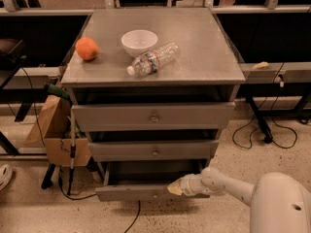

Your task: Close bottom drawer

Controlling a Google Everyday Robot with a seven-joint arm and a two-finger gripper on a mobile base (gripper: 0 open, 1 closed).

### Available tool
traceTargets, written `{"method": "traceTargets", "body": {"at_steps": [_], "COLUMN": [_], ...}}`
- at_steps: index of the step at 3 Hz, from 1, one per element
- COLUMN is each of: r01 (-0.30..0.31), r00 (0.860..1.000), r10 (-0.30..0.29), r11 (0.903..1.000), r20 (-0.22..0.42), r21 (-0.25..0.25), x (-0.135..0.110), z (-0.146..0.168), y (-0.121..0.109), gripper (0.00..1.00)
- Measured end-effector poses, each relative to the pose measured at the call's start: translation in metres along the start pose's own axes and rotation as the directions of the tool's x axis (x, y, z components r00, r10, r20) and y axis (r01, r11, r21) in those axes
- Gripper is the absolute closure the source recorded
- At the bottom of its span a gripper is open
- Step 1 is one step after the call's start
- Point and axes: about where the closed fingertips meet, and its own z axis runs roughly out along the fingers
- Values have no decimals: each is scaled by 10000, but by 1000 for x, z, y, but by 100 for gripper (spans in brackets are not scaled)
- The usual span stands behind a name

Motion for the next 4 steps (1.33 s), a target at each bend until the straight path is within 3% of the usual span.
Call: {"method": "traceTargets", "body": {"at_steps": [1,3,4], "r01": [-63,-459,-426], "r00": [9999,9982,9985], "r10": [64,486,455], "r11": [9999,9961,9952], "r20": [87,344,318], "r21": [-116,-757,-883], "x": [11,67,72], "z": [-4,-3,6], "y": [1,-2,-8], "gripper": [100,100,100]}}
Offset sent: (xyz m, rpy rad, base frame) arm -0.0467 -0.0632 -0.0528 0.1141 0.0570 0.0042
